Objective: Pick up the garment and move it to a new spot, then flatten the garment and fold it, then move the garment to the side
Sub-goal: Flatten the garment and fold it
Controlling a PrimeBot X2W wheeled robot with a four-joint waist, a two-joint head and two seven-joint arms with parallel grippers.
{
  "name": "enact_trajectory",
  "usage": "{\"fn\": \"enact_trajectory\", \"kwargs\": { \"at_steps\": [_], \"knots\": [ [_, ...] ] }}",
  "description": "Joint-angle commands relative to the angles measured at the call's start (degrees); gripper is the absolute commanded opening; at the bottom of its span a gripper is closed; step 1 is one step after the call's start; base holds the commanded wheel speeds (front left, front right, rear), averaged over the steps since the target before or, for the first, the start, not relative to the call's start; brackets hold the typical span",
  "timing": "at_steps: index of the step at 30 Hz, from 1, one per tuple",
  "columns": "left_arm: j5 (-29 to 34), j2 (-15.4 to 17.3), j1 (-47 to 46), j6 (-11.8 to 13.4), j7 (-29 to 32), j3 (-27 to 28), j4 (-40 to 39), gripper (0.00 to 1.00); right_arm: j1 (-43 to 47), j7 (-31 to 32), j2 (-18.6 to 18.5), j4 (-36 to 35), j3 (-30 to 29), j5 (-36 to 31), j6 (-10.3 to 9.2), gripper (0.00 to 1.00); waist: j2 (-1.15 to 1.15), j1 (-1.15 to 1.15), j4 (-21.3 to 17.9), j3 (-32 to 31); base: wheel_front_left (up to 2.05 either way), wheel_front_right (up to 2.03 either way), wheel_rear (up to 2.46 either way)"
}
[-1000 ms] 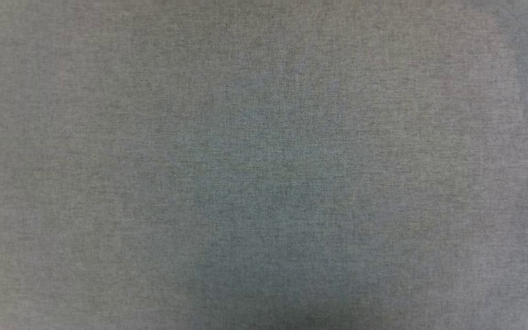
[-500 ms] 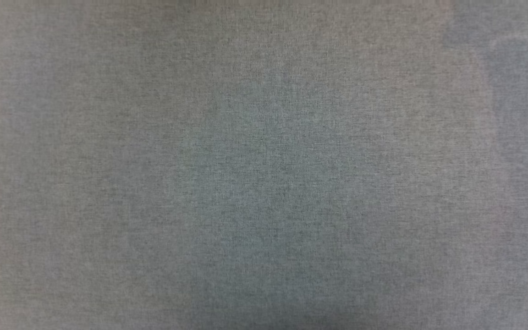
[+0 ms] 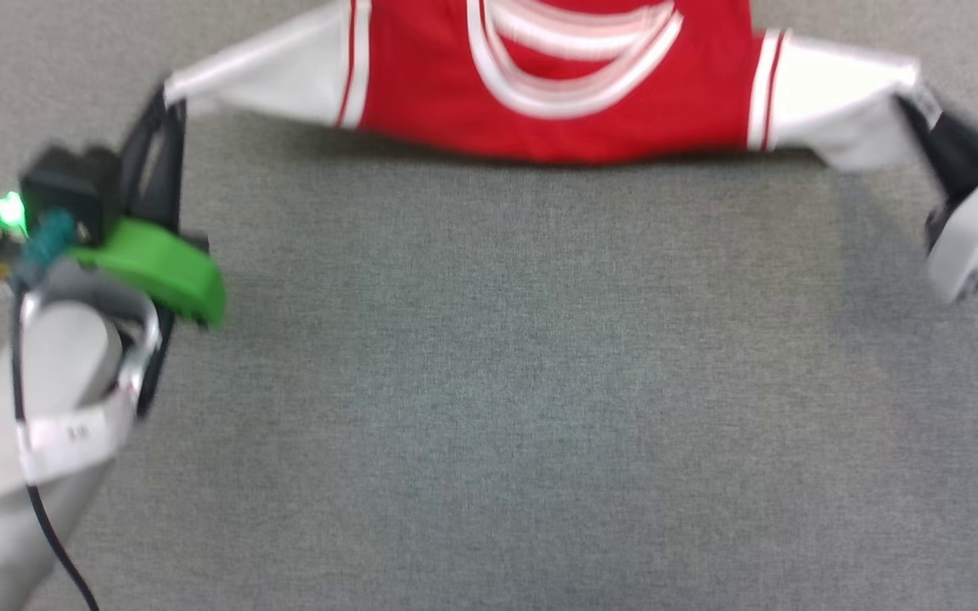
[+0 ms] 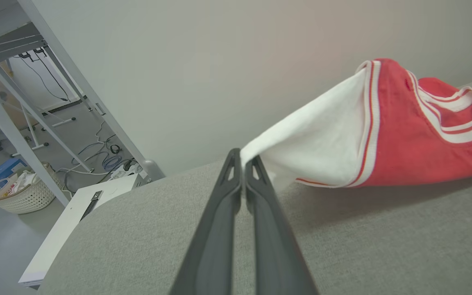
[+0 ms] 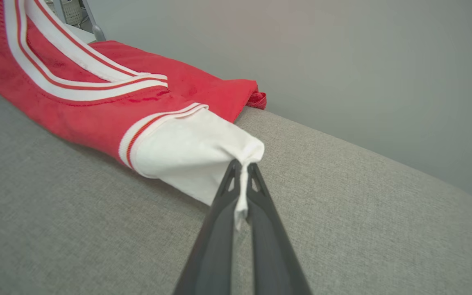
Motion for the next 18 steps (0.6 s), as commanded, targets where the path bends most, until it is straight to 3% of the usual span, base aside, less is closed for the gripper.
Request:
{"fn": "enact_trajectory", "kwargs": {
  "at_steps": [1,12,18],
  "knots": [
    [-0.20,-0.31,3.04,0.46,-0.33,0.47,-0.24,0.00,2.85,-0.27,0.10,-0.94,0.42,0.47,-0.04,0.00,0.00,0.01,0.15,-3.78,0.00,0.00,0.00],
    [-1.30,-0.52,23.45,2.04,-0.33,2.25,0.02,0.00,24.06,-1.38,0.00,-3.31,-1.96,2.76,-0.04,0.00,0.00,0.01,-0.62,-12.30,0.00,0.00,0.00],
    [-3.25,-1.08,31.56,4.14,-0.33,3.45,-1.14,0.00,33.94,-0.82,-0.62,-5.16,-4.33,2.62,-0.04,0.00,0.00,0.01,-0.83,-15.97,0.00,0.00,0.00]
  ]
}}
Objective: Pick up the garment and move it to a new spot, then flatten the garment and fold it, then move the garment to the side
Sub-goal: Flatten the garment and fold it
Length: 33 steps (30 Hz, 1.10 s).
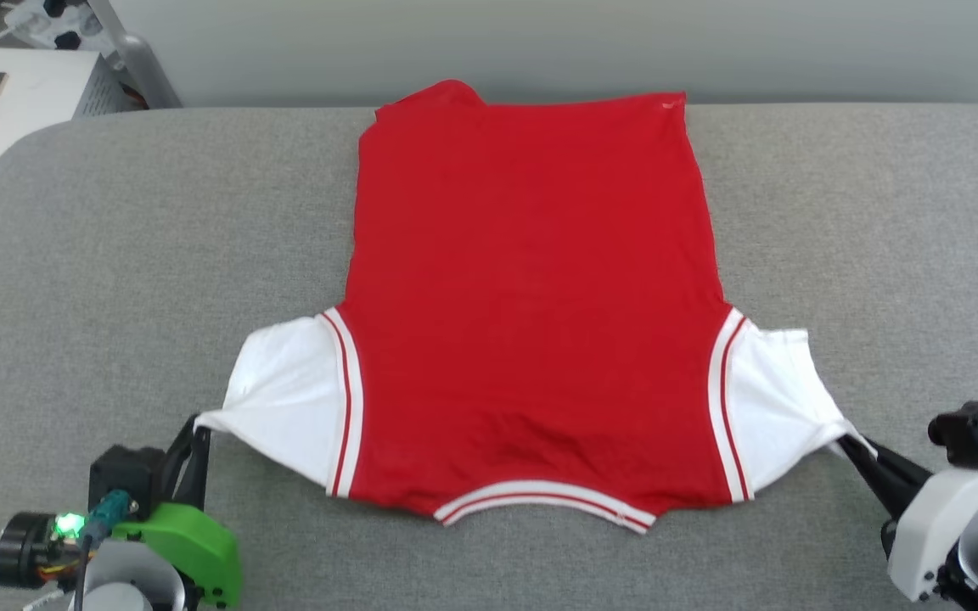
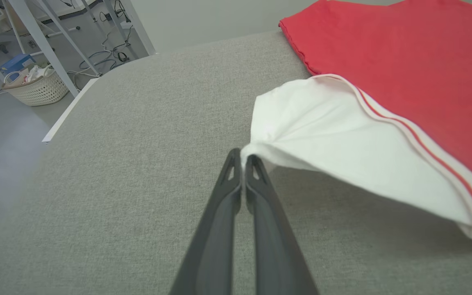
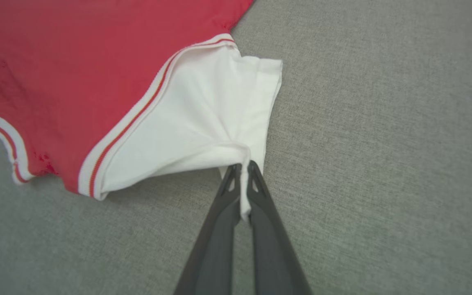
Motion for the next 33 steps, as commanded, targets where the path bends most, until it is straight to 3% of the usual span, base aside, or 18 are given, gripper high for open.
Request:
{"fn": "enact_trajectory", "kwargs": {
  "at_steps": [1,13,20,21,22,23,33],
  "knots": [
    [-0.71,-0.06,2.05,0.76,-0.33,0.23,-0.33,0.00,2.48,0.36,-0.57,-0.52,-0.91,0.17,-0.04,0.00,0.00,0.01,-0.22,-2.95,0.00,0.00,0.00],
    [-3.42,-0.96,13.80,4.32,-0.34,1.50,-1.72,0.00,19.77,4.00,-0.81,-4.25,-9.66,-2.17,-0.04,0.00,0.00,0.01,-0.09,-5.40,0.00,0.00,0.00],
    [-2.52,-2.01,15.30,5.22,-0.34,1.81,-3.07,0.00,25.69,7.28,0.54,-7.70,-15.59,-3.46,-0.04,0.00,0.00,0.01,0.67,-5.06,0.00,0.00,0.00],
    [-2.36,-2.01,15.13,5.13,-0.34,1.77,-3.20,0.00,25.93,7.65,1.07,-7.85,-17.18,-3.93,-0.04,0.12,0.00,0.01,0.75,-4.95,0.00,0.00,0.00],
    [-2.21,-2.10,14.91,5.09,-0.34,1.87,-3.45,0.00,25.97,8.00,1.42,-8.14,-18.34,-4.58,-0.04,0.47,0.00,0.01,0.81,-4.87,0.00,0.00,0.00],
    [-1.89,-2.21,14.63,5.19,-0.34,2.04,-3.75,0.00,25.88,8.10,1.94,-8.73,-20.04,-5.48,-0.04,1.00,0.00,0.01,0.89,-4.79,0.00,0.00,0.00],
    [1.19,-4.77,13.76,6.66,-0.34,4.93,-8.44,0.00,23.06,10.59,4.93,-23.50,-41.47,-14.10,-0.04,1.00,0.00,0.01,2.35,-2.67,0.00,0.00,0.00]
  ]
}}
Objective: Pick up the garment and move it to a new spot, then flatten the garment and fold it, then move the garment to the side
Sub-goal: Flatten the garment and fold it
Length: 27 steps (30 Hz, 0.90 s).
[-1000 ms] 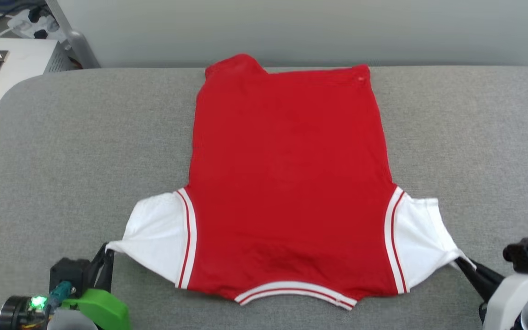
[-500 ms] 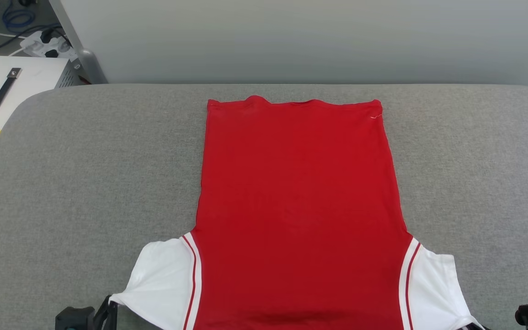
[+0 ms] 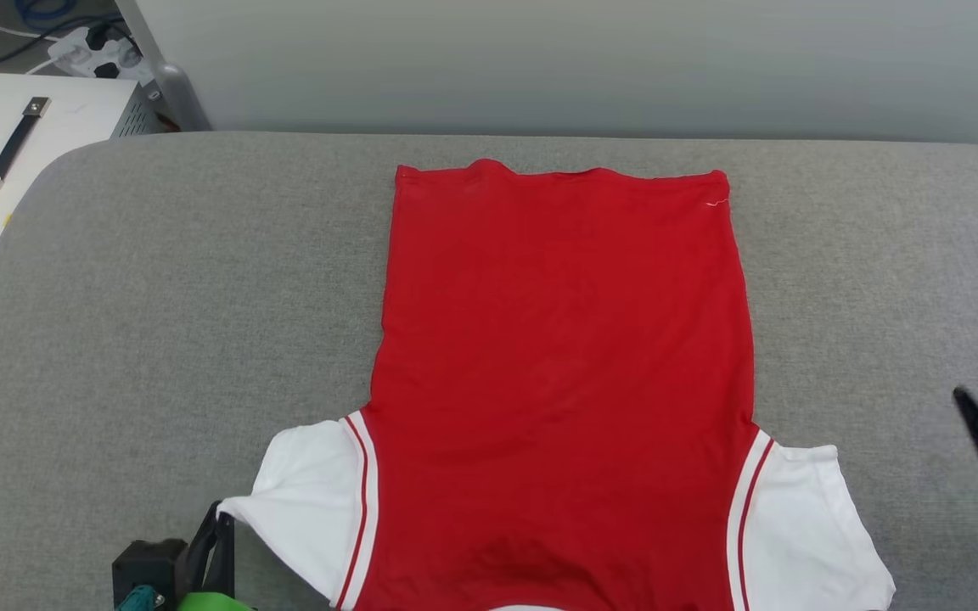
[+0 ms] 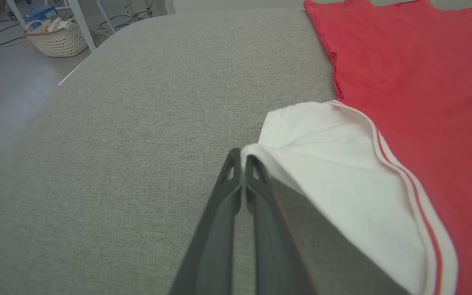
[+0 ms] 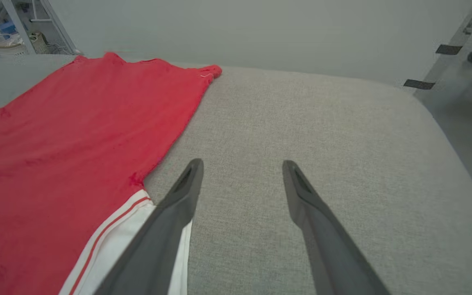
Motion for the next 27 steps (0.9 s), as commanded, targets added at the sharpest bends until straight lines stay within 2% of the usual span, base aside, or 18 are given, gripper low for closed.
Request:
{"fn": "enact_trajectory", "kwargs": {
  "at_steps": [1,3,7,12,20,24,27],
  "knots": [
    [0.97,-0.54,-0.91,0.31,-0.34,0.41,-0.71,0.00,-2.43,1.08,0.47,-2.89,-3.00,-1.61,-0.04,1.00,0.00,0.01,0.90,1.36,0.00,0.00,0.00],
    [1.93,-1.04,-1.48,0.16,-0.34,0.87,-1.57,0.00,-5.45,3.11,1.02,-6.39,-6.77,-3.01,-0.04,1.00,0.00,0.01,1.57,2.67,0.00,0.00,0.00],
    [4.27,-2.70,-3.77,-0.80,-0.34,1.72,-2.77,0.00,-13.90,8.99,1.85,-10.92,-10.49,-3.54,-0.04,1.00,0.00,0.01,3.84,6.42,0.00,0.00,0.00],
    [7.81,-6.51,-7.26,-2.04,-0.34,3.20,-3.49,0.00,-25.68,17.08,1.55,-11.51,-9.98,-4.47,-0.04,1.00,0.00,0.01,7.60,11.62,0.00,0.00,0.00],
    [13.28,-14.22,-11.35,-6.50,-0.34,6.53,-3.93,0.00,-47.55,32.50,-2.58,-1.80,-1.98,-3.45,-0.04,1.00,0.00,0.01,13.03,20.89,0.00,0.00,0.00],
    [15.94,-18.23,-12.91,-9.29,-0.34,8.79,-4.05,0.00,-56.64,39.11,-3.33,5.22,2.95,-1.96,-0.04,1.00,0.00,0.01,15.19,25.12,0.00,0.00,0.00],
    [17.97,-20.95,-13.87,-11.64,-0.34,10.55,-3.77,0.00,-61.59,46.43,-3.48,10.44,6.64,-0.18,-0.04,1.00,0.00,0.01,16.45,27.30,0.00,0.00,0.00]
  ]
}}
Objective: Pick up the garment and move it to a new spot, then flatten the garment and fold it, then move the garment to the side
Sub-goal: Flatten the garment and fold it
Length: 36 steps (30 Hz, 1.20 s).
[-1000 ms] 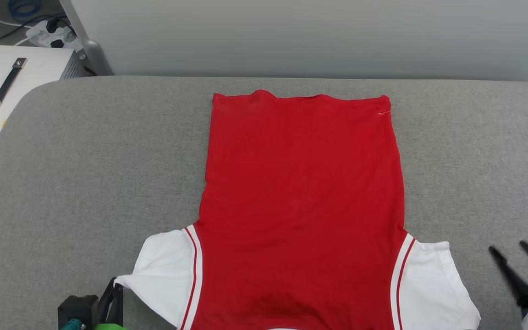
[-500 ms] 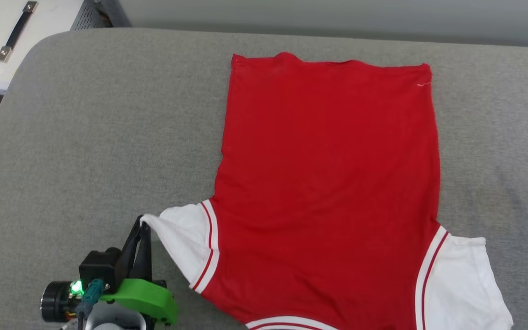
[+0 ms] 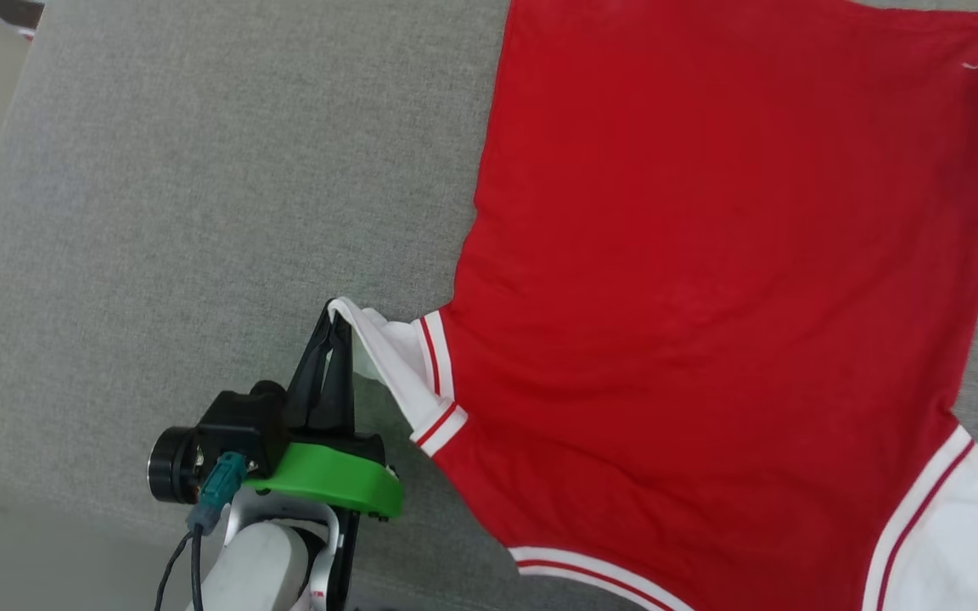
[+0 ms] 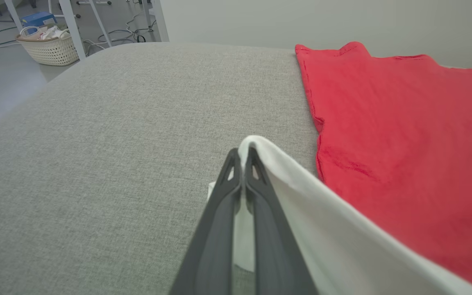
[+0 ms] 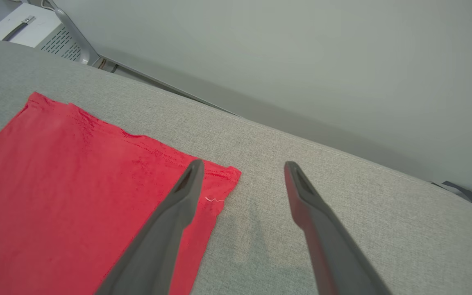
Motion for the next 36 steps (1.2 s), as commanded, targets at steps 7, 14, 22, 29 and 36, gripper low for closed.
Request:
{"fn": "enact_trajectory", "kwargs": {
  "at_steps": [7,14,22,29,36],
  "knots": [
    [4.49,-4.80,-2.03,-4.72,-0.34,4.48,0.80,0.00,-6.56,13.88,0.69,7.02,5.37,1.47,-0.03,1.00,0.00,-0.01,6.50,9.34,0.00,0.00,0.00],
    [7.17,-7.66,-2.65,-8.00,-0.34,7.61,1.42,0.00,-4.67,18.05,-0.02,10.76,8.65,-0.58,-0.03,1.00,0.00,-0.01,7.15,11.10,0.00,0.00,0.00],
    [8.96,-9.06,-2.62,-10.07,-0.34,10.23,1.94,0.00,-1.93,18.82,-2.21,10.15,9.00,0.14,-0.03,0.00,0.00,-0.01,6.82,10.99,0.00,0.00,0.00],
    [10.00,-9.43,-2.04,-10.90,-0.34,11.74,2.12,0.00,-3.52,15.42,-1.13,10.00,8.53,-0.65,-0.03,0.00,0.00,-0.01,5.48,8.61,0.00,0.00,0.00],
    [10.88,-9.53,-0.15,-11.34,-0.34,13.27,3.11,0.00,-3.96,9.20,0.80,10.27,9.10,1.11,-0.03,0.00,0.00,-0.01,3.31,3.22,0.00,0.00,0.00]
  ]
}}
